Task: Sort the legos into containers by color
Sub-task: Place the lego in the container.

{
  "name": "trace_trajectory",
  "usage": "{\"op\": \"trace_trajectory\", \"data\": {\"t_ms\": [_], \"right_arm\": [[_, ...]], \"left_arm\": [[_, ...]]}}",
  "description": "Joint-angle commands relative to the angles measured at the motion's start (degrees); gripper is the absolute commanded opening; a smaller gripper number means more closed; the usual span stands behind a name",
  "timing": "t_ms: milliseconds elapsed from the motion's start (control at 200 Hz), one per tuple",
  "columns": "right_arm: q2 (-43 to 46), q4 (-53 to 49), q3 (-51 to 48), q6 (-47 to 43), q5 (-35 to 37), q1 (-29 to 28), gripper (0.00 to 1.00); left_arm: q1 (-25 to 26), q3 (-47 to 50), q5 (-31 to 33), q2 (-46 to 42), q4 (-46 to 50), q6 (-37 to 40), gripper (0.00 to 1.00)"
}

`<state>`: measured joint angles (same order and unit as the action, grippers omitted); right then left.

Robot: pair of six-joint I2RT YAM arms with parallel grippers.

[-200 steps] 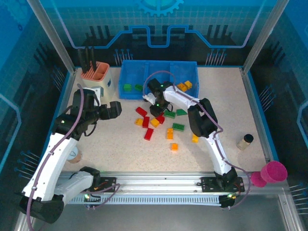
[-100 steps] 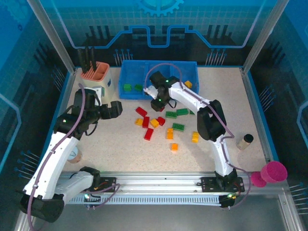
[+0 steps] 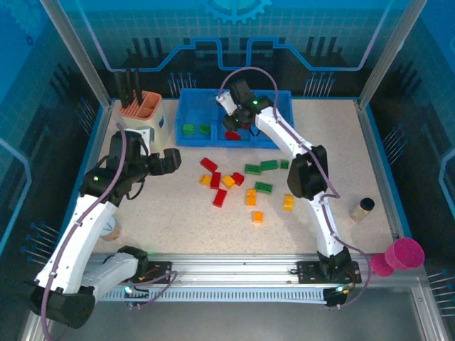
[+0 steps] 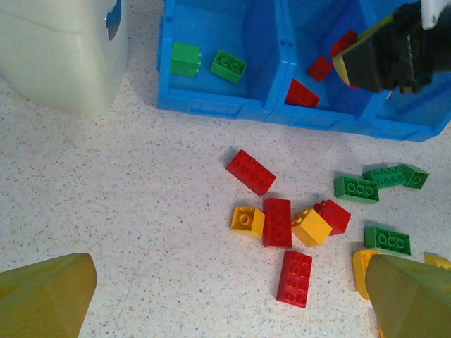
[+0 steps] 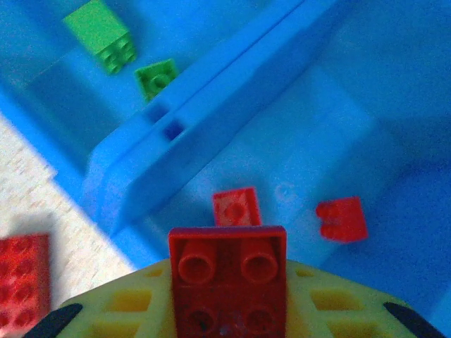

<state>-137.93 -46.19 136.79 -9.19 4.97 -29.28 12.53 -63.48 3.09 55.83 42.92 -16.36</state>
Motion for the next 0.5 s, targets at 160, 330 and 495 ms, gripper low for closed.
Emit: {"op": "trace_trajectory", "data": {"t_ms": [160,330,495], "right_arm": [[-11.35,-2.85,14.75,-0.99,-0.12,1.55,0.4],[-10.11,-1.23,11.51,-1.43,-1.12,1.64,0.47],[-8.9,-1.26,10.03,-1.79,-1.29,1.5,0.51]], "left_arm": [[-0.58,0.92,-1.25,-0.46,-1.13,-0.53,0.99],[-0.59,0.91,-1.46,0.22,-1.51,-0.46,0.99],[-0.66,0.65,-2.17,1.1,-1.96,-0.61,0.99]]}}
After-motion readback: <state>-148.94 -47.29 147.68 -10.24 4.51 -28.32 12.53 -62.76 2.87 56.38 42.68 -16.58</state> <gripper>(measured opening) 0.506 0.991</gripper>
